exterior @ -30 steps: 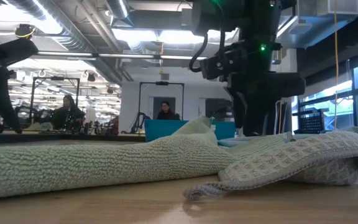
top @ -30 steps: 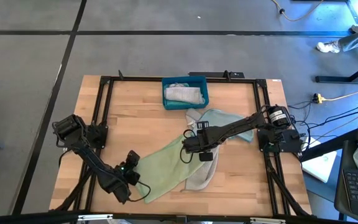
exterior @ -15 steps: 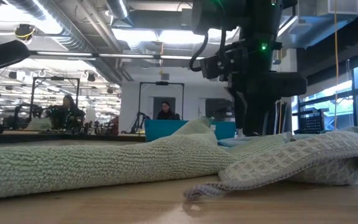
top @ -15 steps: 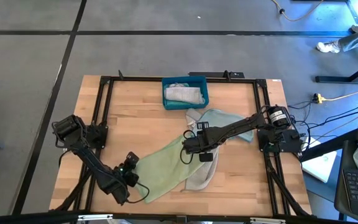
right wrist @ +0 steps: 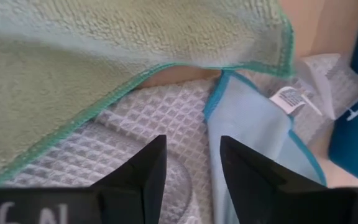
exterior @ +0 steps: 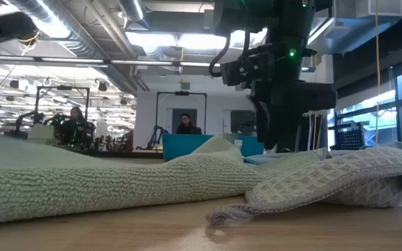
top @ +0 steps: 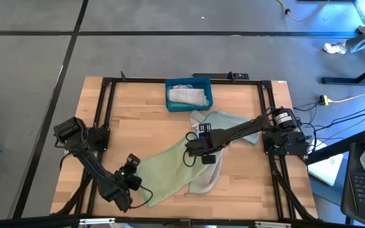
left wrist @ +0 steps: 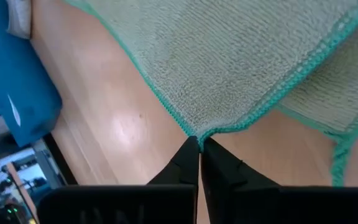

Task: Fold microfiber towels
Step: Fold the green towel

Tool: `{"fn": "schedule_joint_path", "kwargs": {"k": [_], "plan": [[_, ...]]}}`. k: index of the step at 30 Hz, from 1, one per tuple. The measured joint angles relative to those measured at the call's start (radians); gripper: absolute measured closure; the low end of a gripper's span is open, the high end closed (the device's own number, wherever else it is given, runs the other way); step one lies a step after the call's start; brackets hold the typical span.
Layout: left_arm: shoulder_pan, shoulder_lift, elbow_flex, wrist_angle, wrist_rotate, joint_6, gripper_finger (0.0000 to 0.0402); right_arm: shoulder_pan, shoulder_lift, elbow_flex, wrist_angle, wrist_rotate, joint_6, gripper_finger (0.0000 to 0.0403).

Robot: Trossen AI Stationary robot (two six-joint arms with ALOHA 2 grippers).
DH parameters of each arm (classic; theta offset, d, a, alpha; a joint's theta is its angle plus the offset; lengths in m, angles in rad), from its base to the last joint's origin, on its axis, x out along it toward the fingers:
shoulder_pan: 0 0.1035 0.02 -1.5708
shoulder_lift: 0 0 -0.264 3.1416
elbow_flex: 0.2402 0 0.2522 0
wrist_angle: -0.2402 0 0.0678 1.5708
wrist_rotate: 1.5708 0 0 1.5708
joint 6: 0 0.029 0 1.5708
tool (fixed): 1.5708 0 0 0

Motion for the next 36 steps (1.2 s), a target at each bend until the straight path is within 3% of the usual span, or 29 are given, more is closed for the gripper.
{"fn": "schedule_joint_path", "kwargs": {"k": [14, 22, 29, 36], "plan": [[-0.054, 0.000, 0.117, -0.154, 0.093, -0.213, 0.0401, -0.001, 0.000, 0.000, -0.001, 0.013, -0.020, 0.0250], [-0.073, 0.000, 0.126, -0.053, 0.173, -0.257, 0.0401, -0.013, 0.000, 0.000, 0.007, 0.013, -0.025, 0.0250], [-0.073, 0.000, 0.112, -0.050, 0.175, -0.332, 0.0400, -0.014, 0.000, 0.000, 0.008, 0.013, -0.038, 0.0250], [-0.072, 0.000, 0.080, -0.051, 0.172, -0.335, 0.0356, -0.014, 0.000, 0.000, 0.069, -0.029, -0.068, 0.0250]]}}
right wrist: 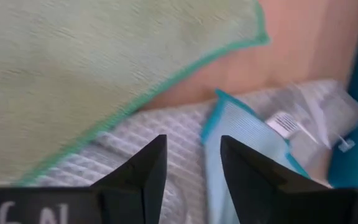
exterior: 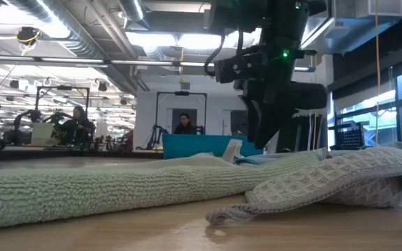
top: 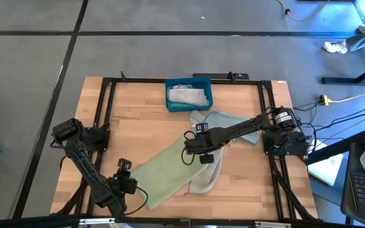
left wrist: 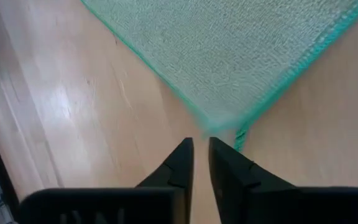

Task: Fold microfiber towels
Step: Fold the green towel

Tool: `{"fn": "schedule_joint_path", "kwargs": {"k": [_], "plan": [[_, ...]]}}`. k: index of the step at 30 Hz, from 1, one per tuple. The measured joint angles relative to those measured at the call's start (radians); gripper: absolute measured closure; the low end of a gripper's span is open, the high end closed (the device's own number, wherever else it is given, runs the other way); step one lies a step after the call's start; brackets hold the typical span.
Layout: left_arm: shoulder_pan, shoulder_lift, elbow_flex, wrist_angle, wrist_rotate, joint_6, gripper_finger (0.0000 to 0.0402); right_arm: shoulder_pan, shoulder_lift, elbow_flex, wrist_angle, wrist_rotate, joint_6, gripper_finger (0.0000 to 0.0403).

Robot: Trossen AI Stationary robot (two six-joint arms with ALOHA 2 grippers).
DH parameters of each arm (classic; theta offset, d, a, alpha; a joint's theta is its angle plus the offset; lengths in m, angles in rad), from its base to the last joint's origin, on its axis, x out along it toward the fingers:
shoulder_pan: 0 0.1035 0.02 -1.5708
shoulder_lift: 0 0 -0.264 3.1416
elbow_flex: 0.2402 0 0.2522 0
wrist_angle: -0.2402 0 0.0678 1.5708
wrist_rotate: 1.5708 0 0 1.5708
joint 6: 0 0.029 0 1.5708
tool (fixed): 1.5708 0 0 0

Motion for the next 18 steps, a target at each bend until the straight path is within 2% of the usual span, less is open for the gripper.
{"fn": "schedule_joint_path", "kwargs": {"k": [8, 13, 18], "plan": [[-0.001, 0.000, 0.041, -0.015, 0.001, -0.017, 0.0302, 0.029, -0.014, 0.023, 0.015, -0.086, -0.034, 0.0250], [-0.001, 0.000, 0.120, 0.009, -0.070, -0.017, 0.0298, 0.080, -0.067, 0.042, 0.061, -0.111, -0.035, 0.0250], [-0.004, -0.001, 0.150, 0.145, -0.132, -0.019, 0.0298, 0.149, -0.083, 0.042, 0.119, -0.241, -0.009, 0.0250]]}}
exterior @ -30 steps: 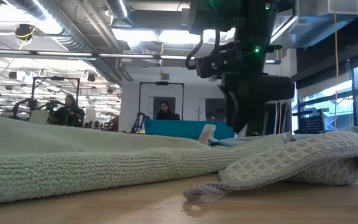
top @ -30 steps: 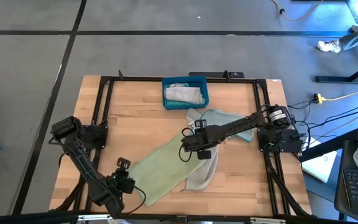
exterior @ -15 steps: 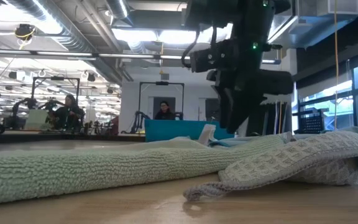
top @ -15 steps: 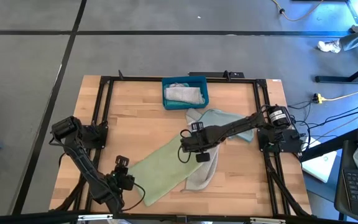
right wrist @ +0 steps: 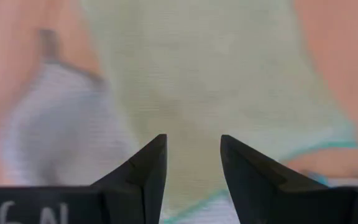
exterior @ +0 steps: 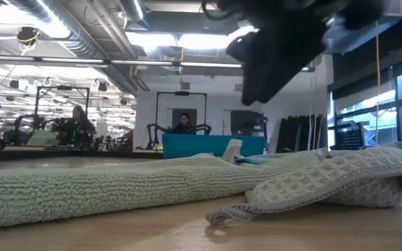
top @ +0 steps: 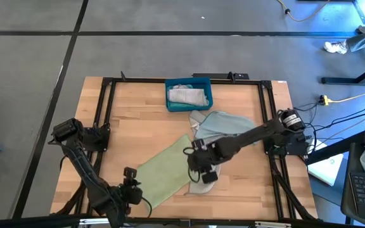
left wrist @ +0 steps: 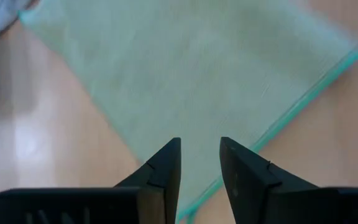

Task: Fold microfiber towels
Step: Fold the green towel

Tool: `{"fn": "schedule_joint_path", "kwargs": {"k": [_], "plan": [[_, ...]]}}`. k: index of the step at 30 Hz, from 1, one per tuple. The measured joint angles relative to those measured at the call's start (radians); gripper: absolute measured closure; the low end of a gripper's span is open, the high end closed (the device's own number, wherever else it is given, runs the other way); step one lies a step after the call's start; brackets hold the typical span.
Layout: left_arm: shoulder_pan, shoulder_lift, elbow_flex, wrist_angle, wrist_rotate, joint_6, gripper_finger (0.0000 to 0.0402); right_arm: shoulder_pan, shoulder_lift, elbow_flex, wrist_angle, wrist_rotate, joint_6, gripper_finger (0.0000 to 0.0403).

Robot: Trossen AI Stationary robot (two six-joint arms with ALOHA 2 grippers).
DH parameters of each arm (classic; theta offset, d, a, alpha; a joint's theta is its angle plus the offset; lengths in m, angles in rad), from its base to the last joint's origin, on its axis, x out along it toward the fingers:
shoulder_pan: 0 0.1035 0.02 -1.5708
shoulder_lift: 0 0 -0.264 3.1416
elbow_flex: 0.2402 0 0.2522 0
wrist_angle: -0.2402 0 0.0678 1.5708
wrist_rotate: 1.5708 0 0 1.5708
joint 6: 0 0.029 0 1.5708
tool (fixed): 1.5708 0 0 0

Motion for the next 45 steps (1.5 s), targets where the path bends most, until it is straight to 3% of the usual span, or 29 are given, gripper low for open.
{"fn": "schedule_joint_path", "kwargs": {"k": [3, 8, 13, 18, 23, 28, 39, 45], "plan": [[0.000, 0.000, 0.000, 0.059, -0.042, -0.003, 0.0299, 0.038, 0.001, -0.004, 0.029, 0.007, 0.025, 0.0250], [-0.002, 0.000, -0.021, 0.170, -0.129, -0.031, 0.0301, 0.082, 0.003, -0.008, 0.052, 0.148, 0.098, 0.0250], [-0.009, 0.000, -0.063, 0.315, -0.157, -0.023, 0.0300, 0.160, 0.003, -0.009, 0.129, 0.151, 0.110, 0.0250], [-0.010, 0.000, -0.076, 0.345, -0.174, -0.023, 0.0303, 0.233, 0.003, -0.009, 0.213, 0.161, 0.084, 0.0250], [-0.006, 0.000, -0.076, 0.355, -0.228, 0.005, 0.0304, 0.279, 0.003, -0.009, 0.226, 0.241, 0.112, 0.0250], [0.006, 0.000, -0.076, 0.369, -0.271, 0.006, 0.0304, 0.300, 0.003, -0.009, 0.226, 0.235, 0.164, 0.0250], [0.011, 0.000, -0.077, 0.421, -0.277, 0.008, 0.0304, 0.316, 0.003, -0.009, 0.236, 0.204, 0.186, 0.0250], [0.011, 0.003, -0.077, 0.530, -0.199, 0.153, 0.0304, 0.320, 0.055, -0.009, 0.242, 0.223, 0.084, 0.0250]]}}
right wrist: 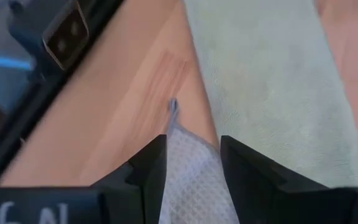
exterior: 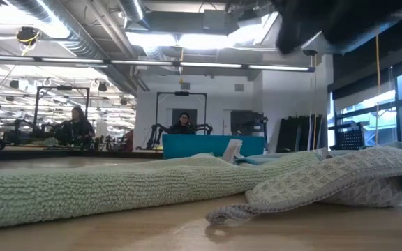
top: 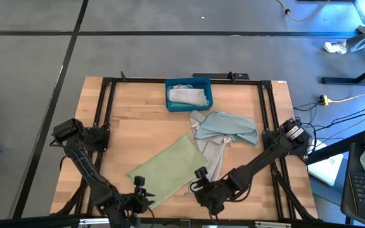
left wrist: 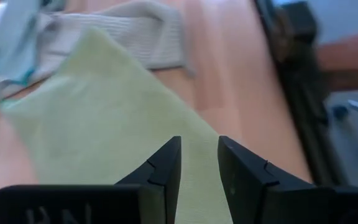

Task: Fold microfiber towels
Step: Fold the green towel

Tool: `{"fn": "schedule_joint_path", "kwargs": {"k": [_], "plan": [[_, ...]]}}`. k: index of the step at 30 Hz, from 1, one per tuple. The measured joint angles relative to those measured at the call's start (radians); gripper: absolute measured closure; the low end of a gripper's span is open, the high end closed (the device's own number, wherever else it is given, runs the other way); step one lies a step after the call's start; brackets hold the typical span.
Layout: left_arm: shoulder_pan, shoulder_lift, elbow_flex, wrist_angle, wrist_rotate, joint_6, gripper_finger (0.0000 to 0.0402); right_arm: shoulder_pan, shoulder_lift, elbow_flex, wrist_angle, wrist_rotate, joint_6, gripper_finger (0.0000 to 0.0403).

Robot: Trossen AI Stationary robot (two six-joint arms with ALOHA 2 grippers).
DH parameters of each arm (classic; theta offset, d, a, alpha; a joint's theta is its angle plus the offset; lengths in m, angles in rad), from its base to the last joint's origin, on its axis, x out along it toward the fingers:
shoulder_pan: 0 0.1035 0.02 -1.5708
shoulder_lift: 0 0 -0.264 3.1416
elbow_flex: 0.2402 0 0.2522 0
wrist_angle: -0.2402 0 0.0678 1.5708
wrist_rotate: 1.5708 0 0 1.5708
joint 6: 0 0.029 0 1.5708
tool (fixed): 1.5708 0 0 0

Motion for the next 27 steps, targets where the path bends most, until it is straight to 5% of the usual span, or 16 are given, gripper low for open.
{"fn": "schedule_joint_path", "kwargs": {"k": [6, 27], "plan": [[-0.008, 0.000, 0.000, 0.012, 0.104, 0.001, 0.0304, 0.000, 0.036, 0.000, 0.020, 0.000, 0.008, 0.0250], [-0.001, 0.002, 0.000, -0.015, 0.022, 0.035, 0.0304, 0.000, 0.037, 0.000, 0.052, 0.000, 0.064, 0.0250]]}}
